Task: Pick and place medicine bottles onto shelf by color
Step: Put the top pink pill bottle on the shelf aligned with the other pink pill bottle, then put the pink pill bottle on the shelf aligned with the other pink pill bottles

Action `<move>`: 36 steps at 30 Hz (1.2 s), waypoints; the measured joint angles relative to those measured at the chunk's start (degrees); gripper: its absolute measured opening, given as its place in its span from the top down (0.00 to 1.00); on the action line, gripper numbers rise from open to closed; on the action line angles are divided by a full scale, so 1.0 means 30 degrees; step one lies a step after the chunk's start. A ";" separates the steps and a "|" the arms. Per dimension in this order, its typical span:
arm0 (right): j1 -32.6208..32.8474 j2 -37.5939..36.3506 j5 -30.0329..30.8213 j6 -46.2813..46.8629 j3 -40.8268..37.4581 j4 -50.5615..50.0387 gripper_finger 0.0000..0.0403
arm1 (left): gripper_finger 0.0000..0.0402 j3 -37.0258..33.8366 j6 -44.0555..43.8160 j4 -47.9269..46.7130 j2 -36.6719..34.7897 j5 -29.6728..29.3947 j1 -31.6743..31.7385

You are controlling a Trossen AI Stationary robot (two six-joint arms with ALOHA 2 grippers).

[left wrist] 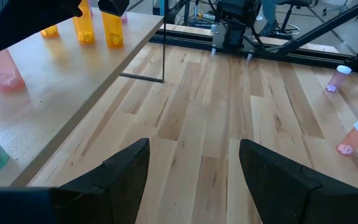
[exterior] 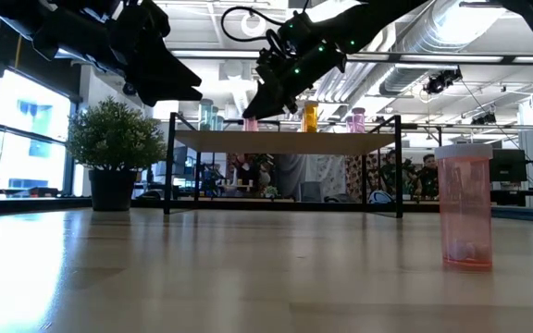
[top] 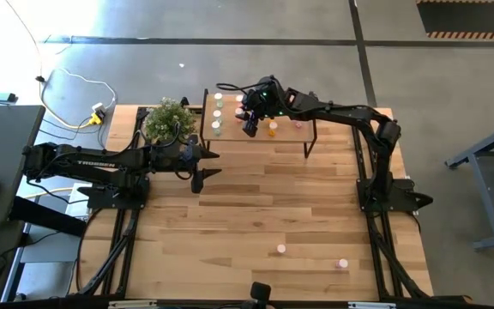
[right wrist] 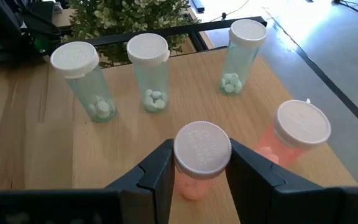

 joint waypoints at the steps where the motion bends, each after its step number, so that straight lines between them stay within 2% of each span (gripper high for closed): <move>1: 0.0000 0.0000 -0.0003 0.0073 0.0000 -0.0007 0.70 | 0.41 0.0000 -0.0004 0.0000 -0.0003 0.0000 0.0000; 19: 0.0000 0.0000 -0.0054 0.0437 0.0000 -0.0053 0.69 | 0.41 0.0000 0.0004 0.0000 0.0000 0.0000 0.0000; 29: 0.0000 0.0036 0.0012 0.0444 -0.0007 -0.0001 0.52 | 0.41 0.0000 0.0004 0.0000 -0.0007 0.0000 0.0000; 36: 0.0000 -0.0232 0.0855 0.0526 -0.0007 0.0035 0.47 | 0.41 0.0000 0.0007 -0.0002 0.0000 0.0000 0.0000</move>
